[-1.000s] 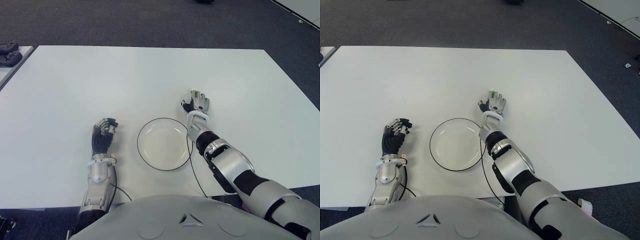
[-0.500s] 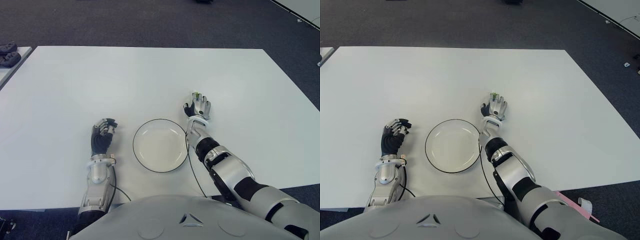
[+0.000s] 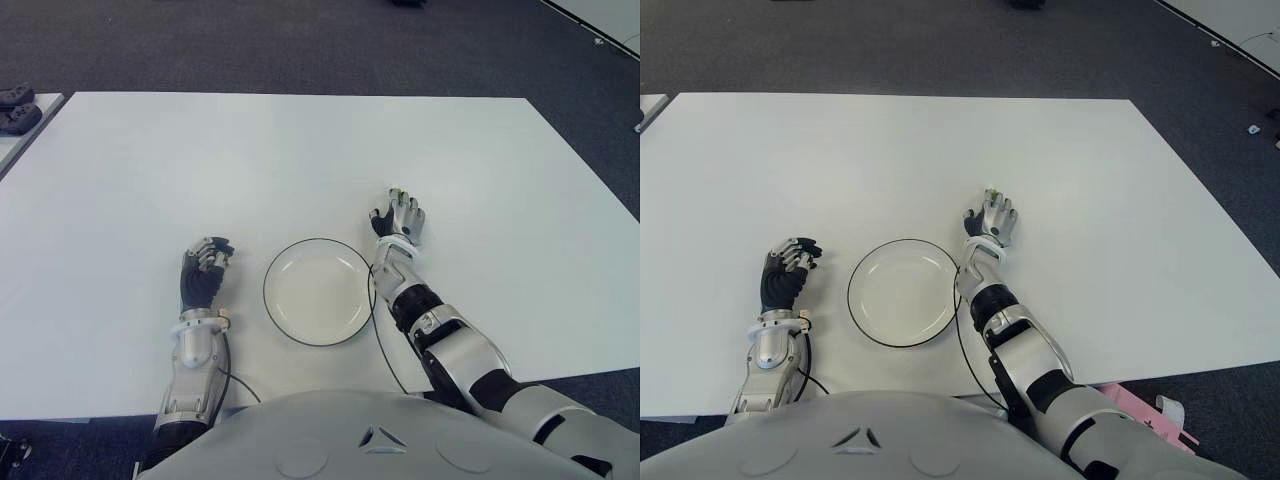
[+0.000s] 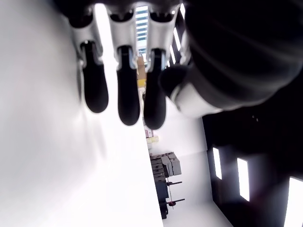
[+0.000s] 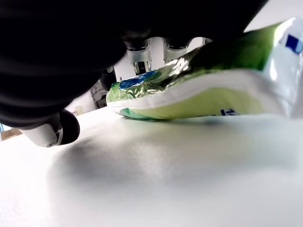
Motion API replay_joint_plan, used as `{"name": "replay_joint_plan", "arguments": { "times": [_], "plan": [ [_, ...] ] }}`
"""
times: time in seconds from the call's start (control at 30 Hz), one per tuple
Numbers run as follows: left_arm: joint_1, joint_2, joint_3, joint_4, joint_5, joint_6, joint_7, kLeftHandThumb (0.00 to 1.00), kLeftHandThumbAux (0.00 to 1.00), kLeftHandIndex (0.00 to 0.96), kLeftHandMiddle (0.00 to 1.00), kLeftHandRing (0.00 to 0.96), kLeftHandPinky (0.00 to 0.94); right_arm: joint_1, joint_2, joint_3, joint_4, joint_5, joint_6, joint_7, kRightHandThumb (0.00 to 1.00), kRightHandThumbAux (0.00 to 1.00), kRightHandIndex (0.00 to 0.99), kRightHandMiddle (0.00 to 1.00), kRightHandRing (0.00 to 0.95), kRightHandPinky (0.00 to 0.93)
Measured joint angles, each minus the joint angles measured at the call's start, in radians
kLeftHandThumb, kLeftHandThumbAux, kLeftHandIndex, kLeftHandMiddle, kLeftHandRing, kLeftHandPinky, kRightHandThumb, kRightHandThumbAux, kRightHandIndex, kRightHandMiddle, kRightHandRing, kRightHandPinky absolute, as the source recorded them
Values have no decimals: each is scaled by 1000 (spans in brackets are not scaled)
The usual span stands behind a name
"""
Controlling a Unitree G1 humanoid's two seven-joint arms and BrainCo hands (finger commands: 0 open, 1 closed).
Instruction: Put the toothpaste on the table into the plate.
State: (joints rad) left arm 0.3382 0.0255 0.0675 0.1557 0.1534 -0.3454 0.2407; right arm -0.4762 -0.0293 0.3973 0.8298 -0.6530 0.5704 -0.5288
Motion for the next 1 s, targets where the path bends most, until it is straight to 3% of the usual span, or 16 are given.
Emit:
{"name": "replay_joint_plan", "arguments": {
  "times": [0.43, 0.53, 0.7, 0.9, 1.0],
  "plan": [
    [0, 3, 2, 0, -8, 0, -4, 716, 720, 432, 488, 471, 473, -20, -10, -97, 29, 59, -46, 18, 498, 426, 0, 0, 0, 5],
    [1, 4, 3, -1, -8, 3, -4, 716, 720, 431, 489, 474, 475, -27, -11, -121, 50, 74, -86, 10, 484, 463, 0, 0, 0, 91],
    [4, 6, 6, -6, -9, 9, -4, 716, 721, 431, 489, 473, 475, -37, -13, -149, 92, 89, -156, -32, 490, 515, 0, 0, 0, 145],
    [9, 8, 7, -12, -16, 13, -7, 716, 721, 431, 488, 472, 481, -44, -21, -176, 137, 95, -229, -89, 538, 568, 8, 128, 212, 343],
    [10, 9, 8, -12, -17, 14, -9, 717, 720, 432, 489, 477, 494, -47, -26, -192, 153, 106, -270, -118, 634, 588, 136, 318, 417, 517]
  ]
}}
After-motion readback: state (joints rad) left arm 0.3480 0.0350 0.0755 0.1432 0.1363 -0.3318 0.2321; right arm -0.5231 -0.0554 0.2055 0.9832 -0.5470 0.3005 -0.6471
